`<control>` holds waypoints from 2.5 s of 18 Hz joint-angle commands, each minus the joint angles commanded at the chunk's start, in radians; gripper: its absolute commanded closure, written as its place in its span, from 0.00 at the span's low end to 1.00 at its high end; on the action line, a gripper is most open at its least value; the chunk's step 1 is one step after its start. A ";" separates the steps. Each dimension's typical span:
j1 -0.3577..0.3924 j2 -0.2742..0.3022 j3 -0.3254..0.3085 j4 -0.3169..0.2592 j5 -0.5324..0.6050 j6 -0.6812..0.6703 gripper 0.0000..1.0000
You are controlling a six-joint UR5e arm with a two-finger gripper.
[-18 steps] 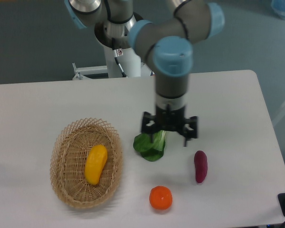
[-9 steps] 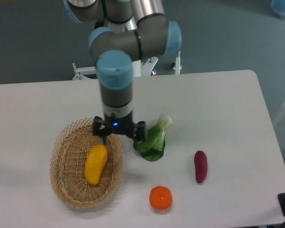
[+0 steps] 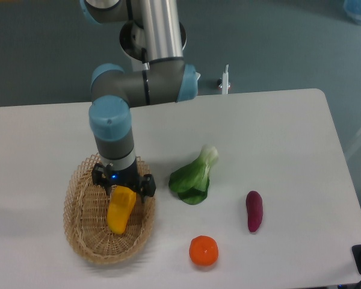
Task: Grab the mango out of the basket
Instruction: 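Lower the gripper onto the yellow mango and close on it, then lift the mango out of the basket and carry it past the sweet potato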
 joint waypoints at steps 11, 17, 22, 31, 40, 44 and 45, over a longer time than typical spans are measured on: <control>-0.012 -0.008 -0.031 0.002 0.002 0.014 0.00; -0.012 -0.018 -0.026 0.002 0.002 0.017 0.06; -0.009 -0.011 -0.025 0.003 0.002 0.017 0.34; 0.043 0.069 0.001 -0.005 -0.005 0.023 0.42; 0.161 0.121 0.100 -0.025 -0.005 0.145 0.42; 0.279 0.150 0.138 -0.141 -0.006 0.279 0.42; 0.325 0.150 0.167 -0.188 -0.008 0.334 0.42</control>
